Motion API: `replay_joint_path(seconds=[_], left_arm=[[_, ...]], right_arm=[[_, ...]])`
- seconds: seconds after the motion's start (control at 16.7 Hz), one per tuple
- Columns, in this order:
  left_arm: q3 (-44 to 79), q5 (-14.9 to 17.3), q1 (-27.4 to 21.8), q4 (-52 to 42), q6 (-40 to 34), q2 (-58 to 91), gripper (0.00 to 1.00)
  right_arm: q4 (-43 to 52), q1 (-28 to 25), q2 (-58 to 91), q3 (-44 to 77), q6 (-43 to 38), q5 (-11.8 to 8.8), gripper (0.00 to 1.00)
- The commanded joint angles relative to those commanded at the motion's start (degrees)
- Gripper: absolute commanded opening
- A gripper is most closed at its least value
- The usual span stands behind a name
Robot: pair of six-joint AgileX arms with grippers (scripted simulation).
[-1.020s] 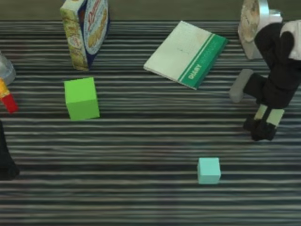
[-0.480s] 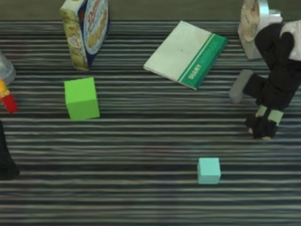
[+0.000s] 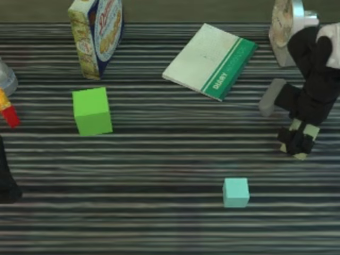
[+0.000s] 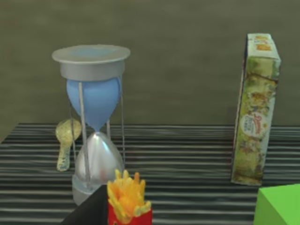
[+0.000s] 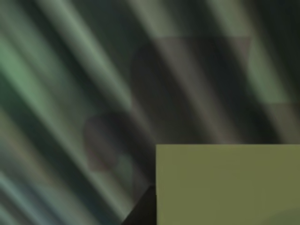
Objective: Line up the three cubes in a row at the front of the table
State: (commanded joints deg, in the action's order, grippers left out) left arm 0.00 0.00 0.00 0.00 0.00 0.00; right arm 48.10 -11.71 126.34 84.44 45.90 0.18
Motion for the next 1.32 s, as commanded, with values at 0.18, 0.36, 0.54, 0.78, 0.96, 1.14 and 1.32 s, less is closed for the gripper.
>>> replay_joint_path(seconds=[0.18,0.36,0.54,0.78,0.96,1.14,1.32], left_arm=[[0.0,0.0,0.0,0.0,0.0,0.0,1.00],[0.0,0.0,0.0,0.0,0.0,0.0,1.00],[0.0,0.0,0.0,0.0,0.0,0.0,1.00],[0.0,0.0,0.0,0.0,0.0,0.0,1.00],[0.0,0.0,0.0,0.0,0.0,0.0,1.00],[0.0,0.0,0.0,0.0,0.0,0.0,1.00],[0.0,0.0,0.0,0.0,0.0,0.0,1.00]], right_arm=[[0.0,0.0,0.0,0.0,0.0,0.0,0.00],[2.2,-0.2,-1.9,0.9,-0.7,-0.6,0.00],[7.1,-0.5,-3.7,4.0,-0.5,-0.6,0.00],[14.2,-0.6,-6.4,8.3,-0.5,-0.7,0.00],[15.0,-0.6,-6.8,8.8,-0.6,-0.7,0.00],[14.9,-0.5,-6.6,8.7,-0.7,-0.7,0.00],[15.6,-4.5,-6.3,9.5,-0.6,-0.6,0.00]])
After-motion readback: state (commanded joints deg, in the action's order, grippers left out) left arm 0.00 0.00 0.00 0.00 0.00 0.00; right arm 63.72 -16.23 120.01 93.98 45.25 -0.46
